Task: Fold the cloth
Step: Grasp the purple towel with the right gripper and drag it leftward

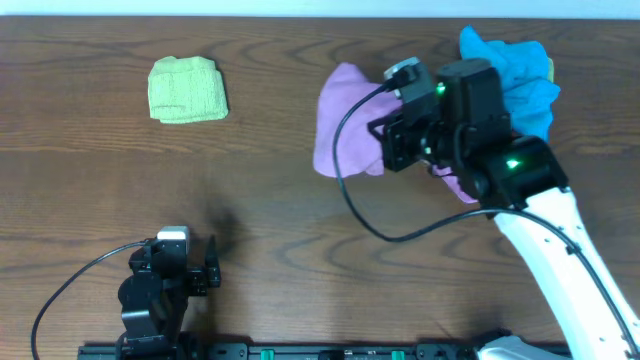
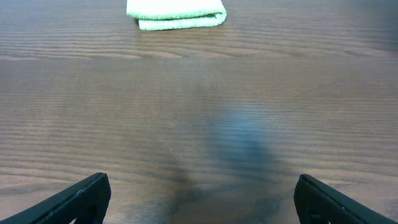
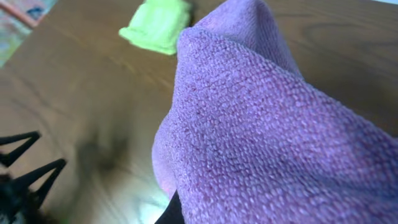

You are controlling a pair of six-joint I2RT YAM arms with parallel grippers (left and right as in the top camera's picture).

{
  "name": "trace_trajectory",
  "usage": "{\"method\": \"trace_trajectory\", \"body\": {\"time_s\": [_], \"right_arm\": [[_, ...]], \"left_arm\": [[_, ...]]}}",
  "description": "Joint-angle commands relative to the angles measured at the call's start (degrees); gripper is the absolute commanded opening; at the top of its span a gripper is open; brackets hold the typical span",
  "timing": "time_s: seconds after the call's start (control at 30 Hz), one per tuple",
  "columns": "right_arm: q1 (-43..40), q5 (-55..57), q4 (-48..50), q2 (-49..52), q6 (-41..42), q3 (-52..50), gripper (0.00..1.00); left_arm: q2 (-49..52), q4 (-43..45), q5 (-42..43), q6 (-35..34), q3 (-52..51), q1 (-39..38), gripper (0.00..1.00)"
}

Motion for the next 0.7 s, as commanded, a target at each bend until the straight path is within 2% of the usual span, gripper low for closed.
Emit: {"method": "trace_trajectory", "body": {"time_s": [0.0, 0.47, 0.57, 0.6, 0.63, 0.67], "right_arm": [[2.86, -0.44, 0.37, -0.07, 1.01, 1.05, 0.01], [16.31, -2.08, 1.92, 6.82, 3.52, 1.05, 0.01], [15.43, 4.92, 2.45, 11.85, 3.50, 1.05, 0.01], [14.73, 8.83, 3.39, 13.62, 3.50, 1.05, 0.07], [14.01, 11.82, 4.44, 15.06, 3.50, 1.05, 0.62], [13.05, 13.75, 5.60, 16.41, 3.50, 1.05, 0.99]], "left_arm": [[-0.37, 0.04, -0.17, 0.39, -0.48, -0.07, 0.96], [-0.37, 0.04, -0.20, 0.39, -0.48, -0.07, 0.95], [-0.37, 0.04, -0.07, 0.37, -0.48, -0.07, 0.96], [-0.37, 0.04, 0.02, 0.31, -0.48, -0.07, 0.95], [-0.37, 0.04, 0.02, 0.13, -0.48, -0.07, 0.95], [-0.37, 0.04, 0.02, 0.13, -0.48, -0.07, 0.96]]}}
